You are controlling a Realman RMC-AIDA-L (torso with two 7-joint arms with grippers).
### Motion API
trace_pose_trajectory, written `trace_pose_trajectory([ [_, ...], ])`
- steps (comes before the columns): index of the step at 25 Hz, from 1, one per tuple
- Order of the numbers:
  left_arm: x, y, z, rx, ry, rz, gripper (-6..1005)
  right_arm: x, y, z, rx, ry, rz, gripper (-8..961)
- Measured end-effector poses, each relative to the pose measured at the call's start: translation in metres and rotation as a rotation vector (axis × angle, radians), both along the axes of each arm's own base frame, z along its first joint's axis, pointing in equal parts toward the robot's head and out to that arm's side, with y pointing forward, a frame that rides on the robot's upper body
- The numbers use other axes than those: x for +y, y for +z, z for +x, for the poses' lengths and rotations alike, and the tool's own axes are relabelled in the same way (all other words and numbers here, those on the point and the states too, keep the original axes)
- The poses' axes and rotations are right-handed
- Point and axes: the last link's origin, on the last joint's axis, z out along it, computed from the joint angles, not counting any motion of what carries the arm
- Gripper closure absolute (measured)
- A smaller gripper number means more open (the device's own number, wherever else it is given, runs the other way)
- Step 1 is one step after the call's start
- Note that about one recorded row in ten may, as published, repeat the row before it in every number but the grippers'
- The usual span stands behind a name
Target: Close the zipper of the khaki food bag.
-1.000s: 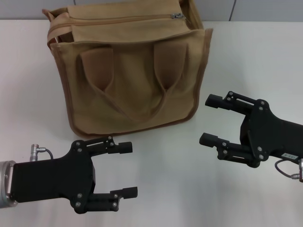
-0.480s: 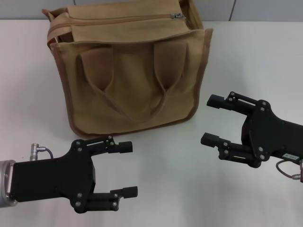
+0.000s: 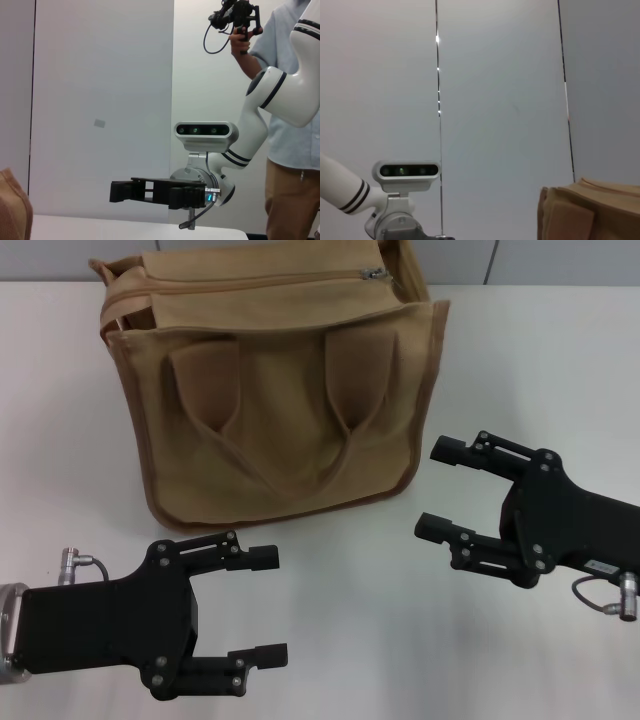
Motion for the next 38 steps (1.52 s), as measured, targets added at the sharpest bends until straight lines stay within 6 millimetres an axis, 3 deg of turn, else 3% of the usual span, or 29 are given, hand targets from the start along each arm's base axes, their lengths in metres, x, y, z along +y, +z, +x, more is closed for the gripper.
trace_pose_trajectory([
  [38, -0.004, -0.001, -0.001, -0.004, -0.025, 0.033, 222, 0.001, -0.013, -0.013, 0.014, 0.025, -0.023, 208],
])
